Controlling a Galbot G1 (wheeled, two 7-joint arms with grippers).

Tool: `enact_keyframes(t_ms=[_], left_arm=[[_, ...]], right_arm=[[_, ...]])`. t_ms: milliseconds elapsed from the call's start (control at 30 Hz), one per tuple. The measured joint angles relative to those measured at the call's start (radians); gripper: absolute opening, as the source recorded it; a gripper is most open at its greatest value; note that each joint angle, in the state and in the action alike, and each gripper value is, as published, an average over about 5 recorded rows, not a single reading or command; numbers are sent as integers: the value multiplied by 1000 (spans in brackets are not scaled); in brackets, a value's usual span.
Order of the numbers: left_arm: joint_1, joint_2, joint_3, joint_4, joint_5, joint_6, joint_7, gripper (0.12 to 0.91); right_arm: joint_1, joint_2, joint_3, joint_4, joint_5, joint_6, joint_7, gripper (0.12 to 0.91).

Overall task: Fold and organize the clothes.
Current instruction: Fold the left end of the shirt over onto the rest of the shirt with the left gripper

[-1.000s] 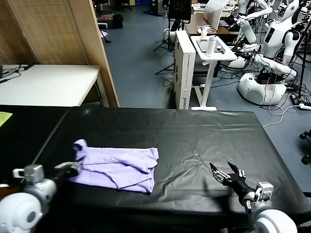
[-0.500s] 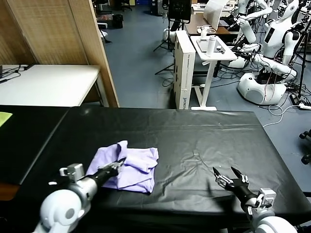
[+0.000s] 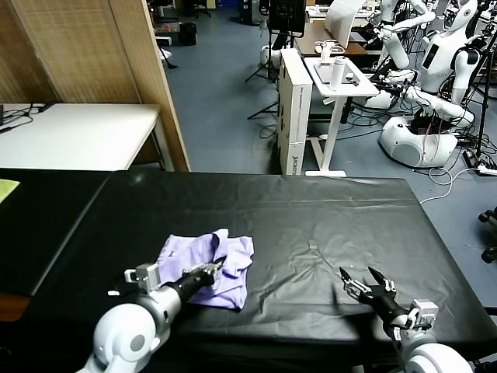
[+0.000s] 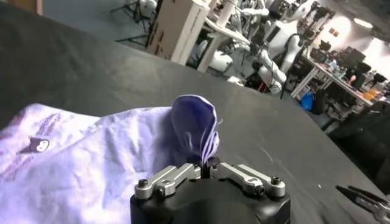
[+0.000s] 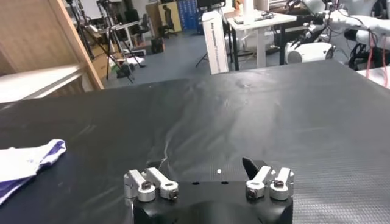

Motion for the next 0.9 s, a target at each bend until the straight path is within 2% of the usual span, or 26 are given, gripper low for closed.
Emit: enact_keyframes(t_ms=[333, 433, 533, 667, 767, 800, 900], left_arm=[[-27, -28, 14, 41, 32, 0, 0, 181], [-29, -31, 14, 50, 41, 0, 2, 221], [-21, -31, 14, 45, 41, 0, 1, 366], [-2, -29, 11, 17, 38, 0, -6, 631], [17, -22, -1, -15, 33, 0, -8, 801], [24, -18, -8, -28, 30, 0, -8, 842], [43, -2, -37, -61, 23, 0, -7, 898]], right_arm=[[-2, 10, -7, 0, -17, -1, -1, 907], [1, 4, -13, 2, -29, -1, -13, 907], [11, -10, -27, 8, -34, -2, -32, 907], [32, -35, -57, 14, -26, -5, -46, 907], [56, -57, -94, 16, -14, -10, -47, 907], [67, -65, -110, 15, -10, -13, -46, 907], [114, -84, -172, 11, 0, -25, -41, 907]])
